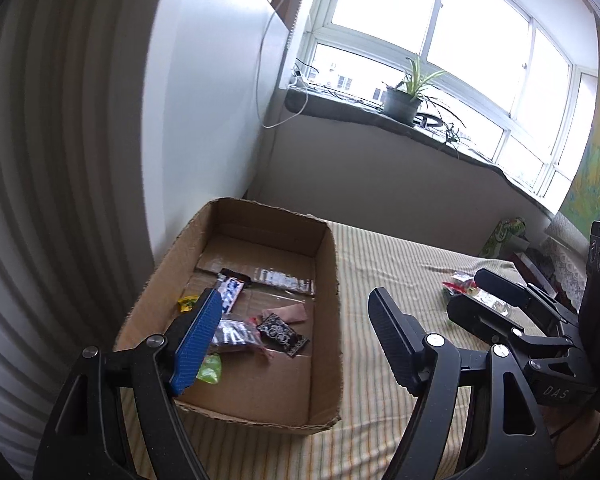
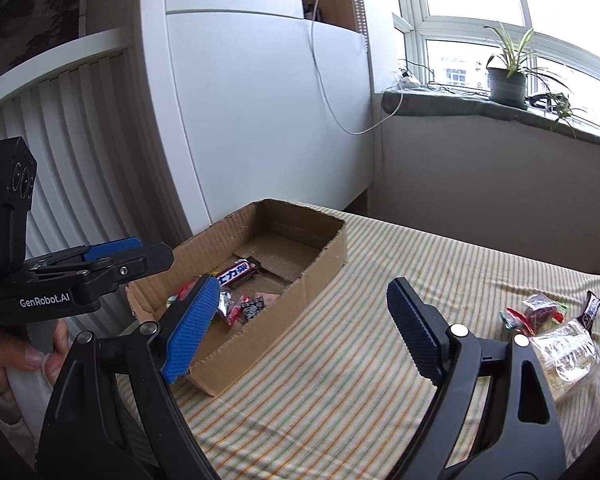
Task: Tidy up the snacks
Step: 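Move both open tools back from the box to the snack pile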
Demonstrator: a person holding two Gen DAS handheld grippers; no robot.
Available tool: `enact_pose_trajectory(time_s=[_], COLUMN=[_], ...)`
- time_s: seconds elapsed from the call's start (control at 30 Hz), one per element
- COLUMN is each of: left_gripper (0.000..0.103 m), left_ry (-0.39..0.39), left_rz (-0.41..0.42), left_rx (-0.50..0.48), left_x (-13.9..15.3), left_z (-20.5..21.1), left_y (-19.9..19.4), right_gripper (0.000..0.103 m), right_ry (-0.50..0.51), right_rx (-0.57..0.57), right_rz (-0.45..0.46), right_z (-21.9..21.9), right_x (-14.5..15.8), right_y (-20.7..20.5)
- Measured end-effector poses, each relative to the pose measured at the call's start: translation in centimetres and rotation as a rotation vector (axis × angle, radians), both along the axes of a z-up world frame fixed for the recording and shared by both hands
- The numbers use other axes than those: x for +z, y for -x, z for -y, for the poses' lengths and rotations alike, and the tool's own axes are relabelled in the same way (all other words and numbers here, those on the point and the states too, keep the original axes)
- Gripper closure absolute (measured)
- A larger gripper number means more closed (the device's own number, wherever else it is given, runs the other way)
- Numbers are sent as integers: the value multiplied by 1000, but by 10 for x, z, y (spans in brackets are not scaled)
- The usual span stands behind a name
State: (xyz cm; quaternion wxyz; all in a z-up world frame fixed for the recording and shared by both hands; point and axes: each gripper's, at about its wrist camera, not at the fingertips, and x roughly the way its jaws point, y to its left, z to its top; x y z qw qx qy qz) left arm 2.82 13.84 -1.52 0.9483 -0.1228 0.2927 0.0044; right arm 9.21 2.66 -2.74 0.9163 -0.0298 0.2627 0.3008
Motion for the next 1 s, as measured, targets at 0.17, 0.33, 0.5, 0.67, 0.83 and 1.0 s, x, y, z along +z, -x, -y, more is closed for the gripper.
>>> enact_pose_trajectory(time_s=[0.17, 0.33, 0.5, 0.67, 0.83, 1.0], left_gripper=[26, 26, 26, 26, 26, 26], left_ry=[-37, -67, -100, -134, -157, -167], left_rz=[-15, -29, -38, -50, -59, -92], left_rx=[-70, -163, -259, -329, -360, -375], left_x=[2, 3, 2, 0, -5, -20], left_z=[43, 89, 133, 162, 177, 185], left_y=[-17, -34, -47, -56, -62, -75], right_gripper=[15, 15, 15, 15, 15, 15], right_ry=[-39, -70, -73, -77, -60, 19], right_rx=[-95, -217, -354, -428, -412, -350], right_rz=[-9, -16, -36, -45, -46, -45], right_z=[56, 121, 187, 225, 230, 222], right_x=[-3, -8, -16, -19, -18, -18], right_y=[-7, -9, -7, -2, -7, -21])
